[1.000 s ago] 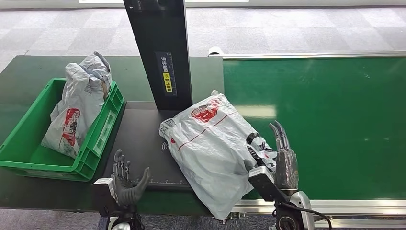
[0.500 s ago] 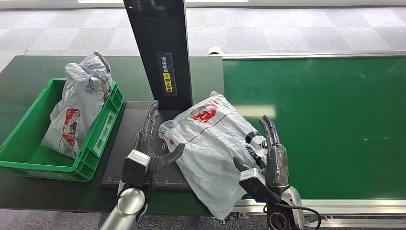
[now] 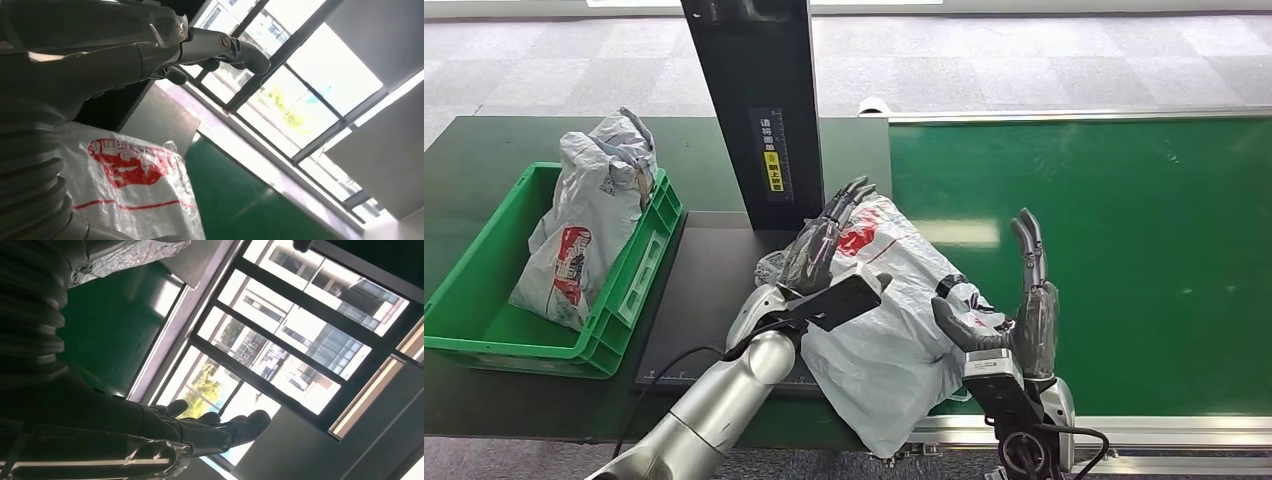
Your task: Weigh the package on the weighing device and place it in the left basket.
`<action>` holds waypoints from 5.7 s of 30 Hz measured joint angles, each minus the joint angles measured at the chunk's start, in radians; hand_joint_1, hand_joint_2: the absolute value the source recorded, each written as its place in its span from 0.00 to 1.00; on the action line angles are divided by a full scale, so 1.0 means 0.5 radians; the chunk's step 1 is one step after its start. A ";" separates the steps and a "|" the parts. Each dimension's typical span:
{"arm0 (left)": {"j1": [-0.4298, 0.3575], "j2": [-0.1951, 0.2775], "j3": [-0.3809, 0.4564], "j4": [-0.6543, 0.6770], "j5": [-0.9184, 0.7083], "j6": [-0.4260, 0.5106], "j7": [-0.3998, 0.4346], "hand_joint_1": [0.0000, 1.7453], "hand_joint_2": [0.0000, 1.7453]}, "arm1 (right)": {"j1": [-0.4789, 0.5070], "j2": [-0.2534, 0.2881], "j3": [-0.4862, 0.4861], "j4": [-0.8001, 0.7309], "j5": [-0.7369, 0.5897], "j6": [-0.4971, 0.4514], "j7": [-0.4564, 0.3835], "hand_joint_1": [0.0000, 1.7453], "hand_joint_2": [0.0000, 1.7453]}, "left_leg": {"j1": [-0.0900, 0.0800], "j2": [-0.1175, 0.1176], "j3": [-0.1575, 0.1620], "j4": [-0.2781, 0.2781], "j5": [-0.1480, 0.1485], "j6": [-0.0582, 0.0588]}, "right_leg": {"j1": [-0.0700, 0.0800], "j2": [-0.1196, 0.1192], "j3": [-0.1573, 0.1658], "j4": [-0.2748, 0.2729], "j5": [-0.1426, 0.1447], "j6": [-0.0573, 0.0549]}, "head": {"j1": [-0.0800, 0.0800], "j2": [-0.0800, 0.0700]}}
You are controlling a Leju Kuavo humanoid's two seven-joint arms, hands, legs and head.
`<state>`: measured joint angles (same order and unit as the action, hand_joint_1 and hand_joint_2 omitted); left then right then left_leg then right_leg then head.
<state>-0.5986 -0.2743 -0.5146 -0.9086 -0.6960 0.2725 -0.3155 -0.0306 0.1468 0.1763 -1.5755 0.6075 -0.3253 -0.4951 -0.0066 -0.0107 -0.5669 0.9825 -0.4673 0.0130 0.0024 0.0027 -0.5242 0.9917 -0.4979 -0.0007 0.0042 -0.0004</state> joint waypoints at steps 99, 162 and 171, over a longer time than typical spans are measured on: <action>-0.370 0.711 1.441 0.001 0.532 0.527 -0.162 1.00 1.00 | 0.189 -0.002 -0.265 -0.038 -0.136 -0.014 -0.035 0.00 1.00 | 0.002 0.004 -0.004 -0.001 0.005 -0.004 | 0.002 0.003 -0.005 0.002 0.002 -0.004 | 0.000 0.000; -0.311 0.950 1.779 -0.118 1.180 0.241 -0.342 0.00 1.00 | 0.168 -0.027 -0.183 0.134 -0.124 -0.007 0.065 0.00 1.00 | 0.003 0.010 -0.005 -0.002 0.005 -0.004 | 0.003 0.008 -0.009 0.003 0.002 -0.005 | 0.001 0.000; 0.445 0.707 1.306 -1.141 1.392 0.040 -0.654 0.00 1.00 | 0.170 -0.008 -0.164 0.189 -0.184 0.035 0.044 0.00 1.00 | -0.002 0.011 -0.005 -0.002 0.001 -0.004 | -0.003 0.010 -0.009 0.000 0.000 -0.003 | 0.001 0.000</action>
<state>-0.3762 0.0791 0.1385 -1.4790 0.0001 0.2924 -0.6422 0.0542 0.1428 0.0945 -1.4811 0.5153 -0.3080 -0.4732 -0.0076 -0.0051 -0.5694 0.9816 -0.4670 0.0112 0.0011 0.0076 -0.5289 0.9918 -0.4977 -0.0023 0.0046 -0.0004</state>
